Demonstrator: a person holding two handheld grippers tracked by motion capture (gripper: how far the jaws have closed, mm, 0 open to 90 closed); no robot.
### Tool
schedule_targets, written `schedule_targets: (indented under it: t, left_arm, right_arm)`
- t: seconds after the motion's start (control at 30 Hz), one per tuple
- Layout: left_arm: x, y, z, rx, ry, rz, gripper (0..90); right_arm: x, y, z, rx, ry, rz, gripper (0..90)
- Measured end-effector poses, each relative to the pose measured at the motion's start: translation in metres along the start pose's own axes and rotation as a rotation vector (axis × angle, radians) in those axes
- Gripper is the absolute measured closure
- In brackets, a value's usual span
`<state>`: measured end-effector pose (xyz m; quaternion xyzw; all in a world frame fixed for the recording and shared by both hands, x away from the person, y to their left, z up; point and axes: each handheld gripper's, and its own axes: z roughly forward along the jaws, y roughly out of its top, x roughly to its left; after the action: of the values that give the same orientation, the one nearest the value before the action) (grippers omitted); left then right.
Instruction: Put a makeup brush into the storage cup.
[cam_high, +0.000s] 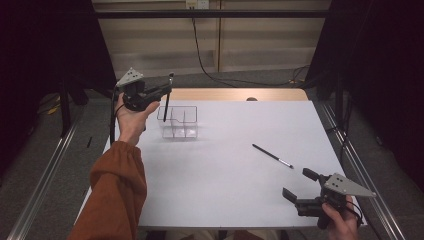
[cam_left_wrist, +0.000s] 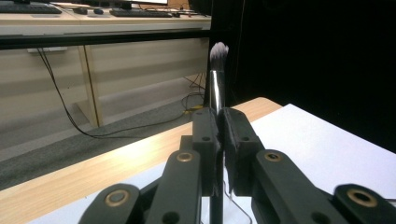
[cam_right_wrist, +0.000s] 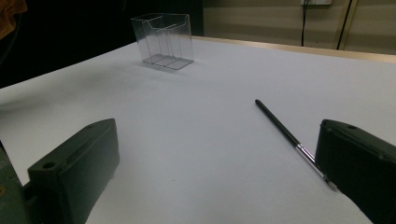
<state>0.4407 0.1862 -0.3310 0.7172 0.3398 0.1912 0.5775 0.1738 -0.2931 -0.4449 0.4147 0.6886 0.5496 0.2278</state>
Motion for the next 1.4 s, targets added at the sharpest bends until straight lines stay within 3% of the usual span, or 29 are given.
schedule_targets:
  t: [0.23, 0.3, 0.53, 0.77, 0.8, 0.87, 1.37, 1.4]
  left_arm:
    - [0.006, 0.003, 0.010, -0.010, 0.016, 0.000, 84.0]
    - [0.006, 0.004, 0.013, -0.005, 0.038, 0.005, 84.0]
    - [0.012, 0.002, 0.020, -0.004, 0.042, 0.009, 84.0]
    - [0.020, -0.005, 0.024, 0.007, 0.058, 0.010, 84.0]
    - [0.023, -0.008, 0.024, 0.004, 0.060, -0.005, 84.0]
    - [0.024, -0.010, 0.026, 0.012, 0.068, 0.008, 84.1]
    - [0.027, -0.026, 0.034, 0.044, 0.061, -0.001, 84.0]
    - [0.029, -0.030, 0.034, 0.036, 0.054, -0.018, 84.0]
  right_arm:
    - [-0.001, 0.000, -0.001, 0.000, 0.000, 0.004, 0.0]
    - [0.000, -0.001, -0.001, 0.000, 0.000, 0.005, 0.0]
    - [-0.001, -0.001, -0.001, 0.001, 0.005, 0.009, 0.0]
    - [-0.001, -0.001, -0.001, 0.001, 0.006, 0.011, 0.0]
    - [-0.001, -0.001, -0.001, 0.002, 0.006, 0.009, 0.0]
    - [-0.001, -0.001, -0.001, 0.001, 0.006, 0.006, 0.0]
    - [0.000, -0.001, -0.002, 0.001, 0.005, 0.010, 0.0]
    - [0.000, -0.001, -0.002, 0.001, 0.004, 0.010, 0.0]
